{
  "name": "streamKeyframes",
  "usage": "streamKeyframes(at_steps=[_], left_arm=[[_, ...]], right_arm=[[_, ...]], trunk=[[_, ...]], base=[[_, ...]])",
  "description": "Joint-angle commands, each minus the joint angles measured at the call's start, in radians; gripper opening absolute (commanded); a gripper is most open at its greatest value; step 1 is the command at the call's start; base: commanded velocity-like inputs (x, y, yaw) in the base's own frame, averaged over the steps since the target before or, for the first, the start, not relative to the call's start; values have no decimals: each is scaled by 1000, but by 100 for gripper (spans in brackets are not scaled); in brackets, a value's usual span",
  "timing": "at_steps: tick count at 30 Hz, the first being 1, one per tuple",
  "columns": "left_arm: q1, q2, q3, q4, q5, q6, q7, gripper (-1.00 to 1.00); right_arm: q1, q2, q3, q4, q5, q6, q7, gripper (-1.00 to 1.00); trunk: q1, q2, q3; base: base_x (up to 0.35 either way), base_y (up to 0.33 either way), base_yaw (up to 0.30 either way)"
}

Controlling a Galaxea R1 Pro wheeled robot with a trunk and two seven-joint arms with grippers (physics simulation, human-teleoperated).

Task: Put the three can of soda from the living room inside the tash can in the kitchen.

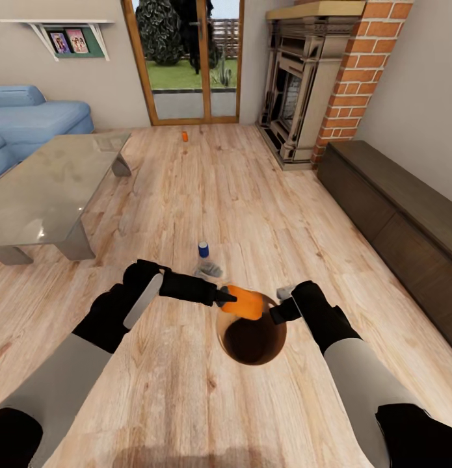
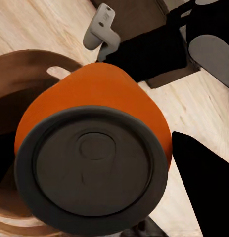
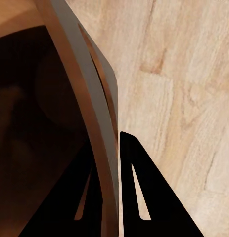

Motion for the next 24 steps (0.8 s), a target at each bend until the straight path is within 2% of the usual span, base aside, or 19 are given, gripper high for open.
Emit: streamKeyframes(at_steps=[1, 3, 4, 6, 7, 8, 9, 14, 17, 19, 20, 24], left_arm=[[-3, -1, -13, 11, 1, 0, 1, -100], [-9, -2, -43, 43, -4, 0, 2, -100], [-11, -2, -56, 60, -19, 0, 2, -100], [-13, -7, -78, 85, -72, 0, 2, -100], [-14, -8, -84, 89, -86, 0, 2, -100], [-14, -11, -99, 97, -127, 0, 3, -100], [-14, -13, -106, 101, -149, 0, 3, -100], [-15, -18, -115, 126, -181, 0, 3, -100], [-15, -41, -124, 137, -200, 0, 3, -100], [-15, -54, -132, 140, -228, 0, 3, -100], [-15, -70, -137, 141, -251, 0, 3, -100], [-15, -100, -141, 142, -269, 0, 3, -100]], right_arm=[[0, 1, -1, 0, -15, 3, 6, -100], [0, 2, -1, 0, -14, 3, 6, -100], [0, 2, -1, 0, -13, 3, 6, -100], [0, 3, -1, 0, -13, 2, 7, -100], [0, 4, -1, 0, -13, 2, 7, -100], [0, 6, -1, -1, -13, 2, 6, -100], [0, 7, -1, -1, -12, 2, 6, -100], [0, 10, 0, -1, -12, 2, 6, -100], [0, 17, 0, -1, -12, 2, 7, -100], [0, 22, 0, -1, -10, 3, 7, -100], [0, 24, 1, -1, -10, 3, 7, -100], [0, 26, 2, -1, -11, 3, 7, -100]], trunk=[[0, 0, 0], [0, 0, 0], [0, 0, 0], [0, 0, 0], [0, 0, 0], [0, 0, 0], [0, 0, 0], [0, 0, 0], [0, 0, 0], [0, 0, 0], [0, 0, 0], [0, 0, 0]], base=[[0, 0, 0], [0, 0, 0], [0, 0, 0], [0, 0, 0], [0, 0, 0], [0, 0, 0], [0, 0, 0], [0, 0, 0], [0, 0, 0], [0, 0, 0], [0, 0, 0], [0, 0, 0]])
